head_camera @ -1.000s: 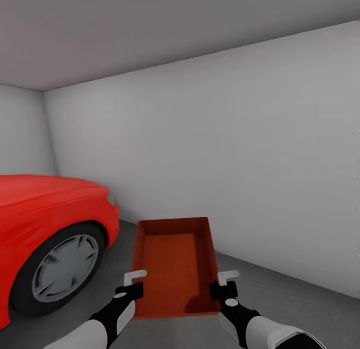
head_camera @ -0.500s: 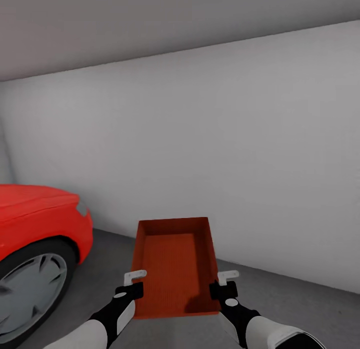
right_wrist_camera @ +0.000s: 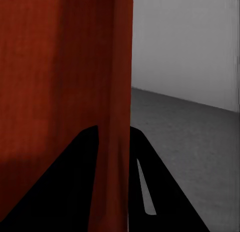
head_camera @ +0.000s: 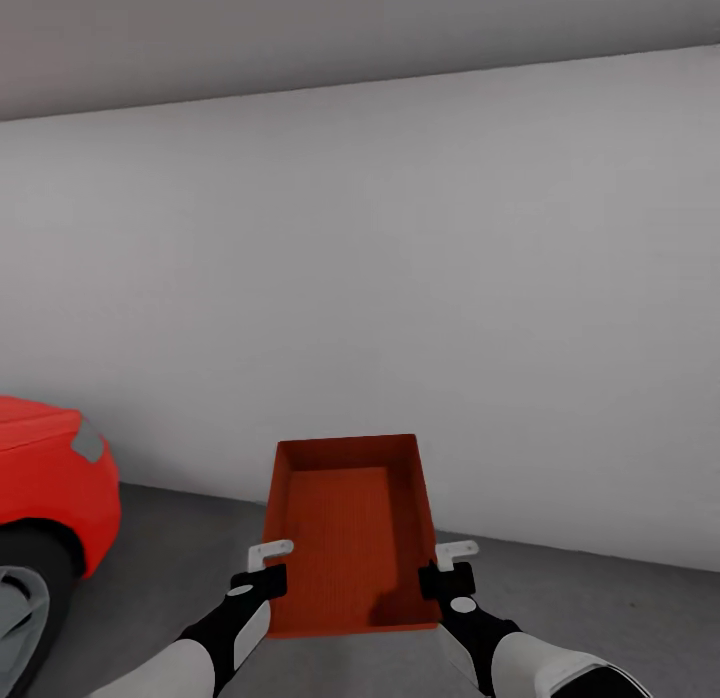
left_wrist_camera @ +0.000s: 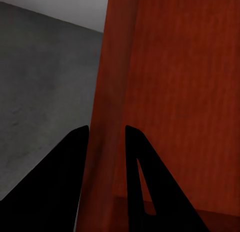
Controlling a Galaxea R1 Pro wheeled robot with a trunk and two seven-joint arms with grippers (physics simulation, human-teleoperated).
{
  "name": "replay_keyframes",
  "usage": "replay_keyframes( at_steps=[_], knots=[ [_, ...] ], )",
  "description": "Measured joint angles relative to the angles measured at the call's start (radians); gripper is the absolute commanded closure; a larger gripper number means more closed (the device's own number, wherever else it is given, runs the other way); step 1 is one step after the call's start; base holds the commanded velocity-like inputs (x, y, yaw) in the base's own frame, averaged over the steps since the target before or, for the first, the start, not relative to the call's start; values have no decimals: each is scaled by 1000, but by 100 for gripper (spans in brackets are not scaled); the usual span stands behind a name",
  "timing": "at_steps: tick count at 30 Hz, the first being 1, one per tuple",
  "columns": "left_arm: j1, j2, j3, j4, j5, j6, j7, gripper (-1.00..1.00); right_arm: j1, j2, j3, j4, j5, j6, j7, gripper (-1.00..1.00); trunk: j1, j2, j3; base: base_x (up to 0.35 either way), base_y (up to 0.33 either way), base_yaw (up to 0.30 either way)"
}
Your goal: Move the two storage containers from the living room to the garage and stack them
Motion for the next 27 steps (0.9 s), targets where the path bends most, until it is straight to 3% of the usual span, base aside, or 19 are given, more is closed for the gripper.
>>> replay_keyframes(
  at_steps=[13, 20, 27],
  knots=[
    [0, 0, 0, 0, 0, 1, 1, 100, 0, 0, -1, 0, 0, 0, 0, 100, 0, 0, 0, 287, 71, -272],
    [0, -1, -1, 0, 0, 1, 2, 100, 0, -1, -1, 0, -1, 0, 2, 100, 0, 0, 0, 275, 7, -33],
    [0, -1, -1, -1, -1, 2, 2, 100, 0, -1, -1, 0, 0, 1, 2, 100, 0, 0, 0, 47, 0, -2]
  ],
)
